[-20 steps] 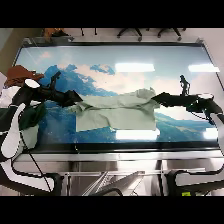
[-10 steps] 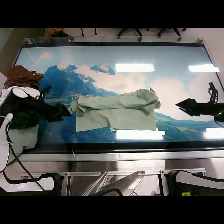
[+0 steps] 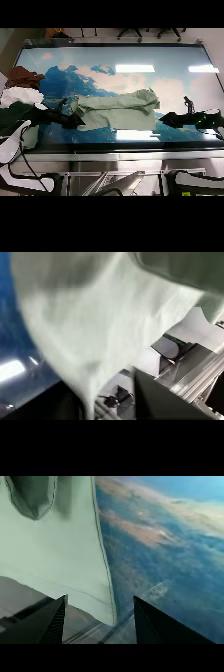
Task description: Fold the shirts.
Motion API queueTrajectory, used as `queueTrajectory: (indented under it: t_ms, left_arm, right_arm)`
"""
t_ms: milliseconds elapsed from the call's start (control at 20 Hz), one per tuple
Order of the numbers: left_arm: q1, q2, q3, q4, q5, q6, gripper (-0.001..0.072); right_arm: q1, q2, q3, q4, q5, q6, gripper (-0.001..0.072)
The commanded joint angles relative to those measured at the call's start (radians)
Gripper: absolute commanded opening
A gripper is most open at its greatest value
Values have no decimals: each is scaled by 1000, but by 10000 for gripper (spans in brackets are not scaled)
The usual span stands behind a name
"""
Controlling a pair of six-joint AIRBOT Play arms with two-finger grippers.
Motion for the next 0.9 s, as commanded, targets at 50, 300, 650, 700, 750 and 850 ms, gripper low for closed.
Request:
queueTrajectory:
  t_ms: [50,300,650,700,750,850]
  left_arm:
    - [-60,-79,66,-26,-31,21,336]
    - [-51,-78,104,-21,-79,22,17]
    - [-37,115,160,-100,-186,37,14]
    - [-26,193,216,-164,-226,36,14]
    - [-11,269,290,-243,-251,25,14]
    - [27,412,521,-378,-262,-40,15]
  right_arm:
    - [154,-72,-14,5,-64,12,459]
    - [194,-107,-14,19,-94,11,452]
    - [181,-14,159,245,90,-47,14]
    - [174,32,253,280,106,-36,14]
    - [163,89,378,323,105,-27,14]
    - [155,181,679,387,63,-27,14]
